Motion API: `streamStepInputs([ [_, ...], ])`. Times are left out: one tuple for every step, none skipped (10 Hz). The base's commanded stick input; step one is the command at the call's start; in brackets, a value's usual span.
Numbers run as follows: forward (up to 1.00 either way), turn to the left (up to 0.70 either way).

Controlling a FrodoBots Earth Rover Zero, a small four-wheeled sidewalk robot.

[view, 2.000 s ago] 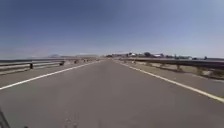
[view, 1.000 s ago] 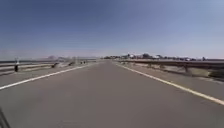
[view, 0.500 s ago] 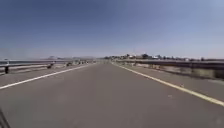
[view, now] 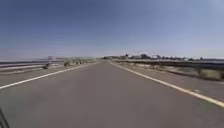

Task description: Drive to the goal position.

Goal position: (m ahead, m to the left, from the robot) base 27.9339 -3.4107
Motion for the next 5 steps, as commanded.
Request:
streamStepInputs([
  [1.0, 0.0],
  [1.0, 0.0],
  [1.0, 0.27],
  [1.0, 0.27],
  [1.0, 0.0],
])
